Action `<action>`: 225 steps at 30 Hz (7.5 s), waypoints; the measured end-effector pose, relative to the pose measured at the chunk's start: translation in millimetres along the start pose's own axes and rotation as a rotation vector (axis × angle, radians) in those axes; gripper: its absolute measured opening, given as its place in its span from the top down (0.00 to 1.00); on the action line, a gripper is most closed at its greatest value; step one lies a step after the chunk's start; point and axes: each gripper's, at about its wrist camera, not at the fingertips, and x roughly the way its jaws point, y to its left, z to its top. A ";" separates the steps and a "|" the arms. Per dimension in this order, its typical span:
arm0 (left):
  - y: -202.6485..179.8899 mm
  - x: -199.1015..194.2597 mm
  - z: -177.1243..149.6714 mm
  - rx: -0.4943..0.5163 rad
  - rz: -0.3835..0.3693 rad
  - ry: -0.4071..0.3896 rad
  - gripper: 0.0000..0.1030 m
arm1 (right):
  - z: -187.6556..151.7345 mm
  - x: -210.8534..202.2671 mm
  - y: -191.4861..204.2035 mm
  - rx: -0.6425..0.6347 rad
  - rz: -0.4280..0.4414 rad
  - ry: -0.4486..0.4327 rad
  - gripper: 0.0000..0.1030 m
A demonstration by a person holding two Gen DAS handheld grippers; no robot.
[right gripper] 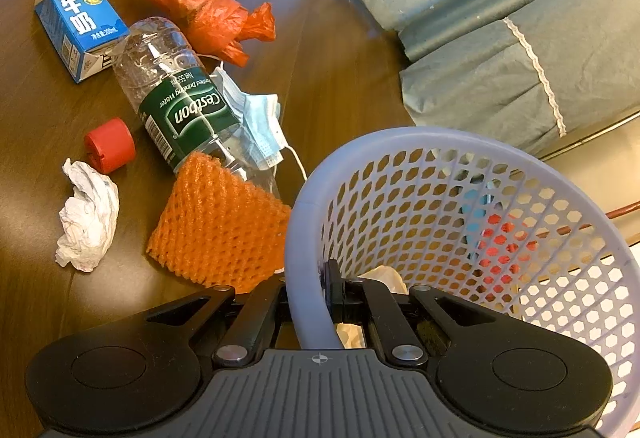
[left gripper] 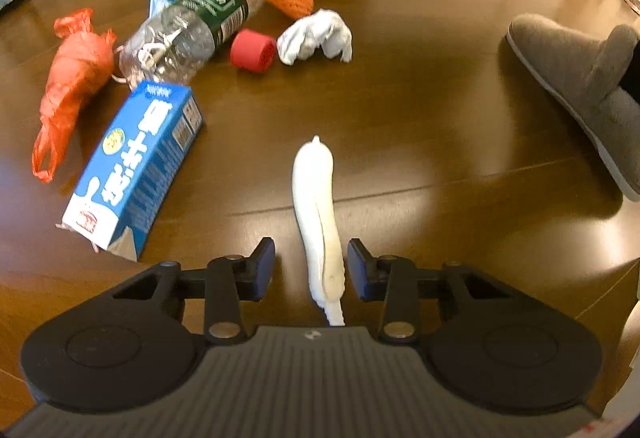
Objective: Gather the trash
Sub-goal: 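Grasp the white tissue strip from the floor with the left tool, then carry the tissue strip with the left tool and release it into the wastebasket, then lower the left tool to the blue-and-white milk carton and grasp it, then lift the milk carton with the left tool and drop it into the wastebasket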
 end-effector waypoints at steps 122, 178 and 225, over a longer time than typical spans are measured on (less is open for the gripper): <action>127.9 -65.0 92.0 -0.254 0.164 -0.247 0.59 | -5.6 0.9 7.5 0.034 0.005 -0.009 1.00; 125.2 8.5 29.4 0.036 0.145 -0.029 0.51 | -8.1 0.8 13.3 0.016 0.011 0.003 0.99; 117.3 -76.8 100.4 -0.069 0.150 -0.312 0.59 | -8.8 1.6 17.6 0.013 0.015 0.003 0.98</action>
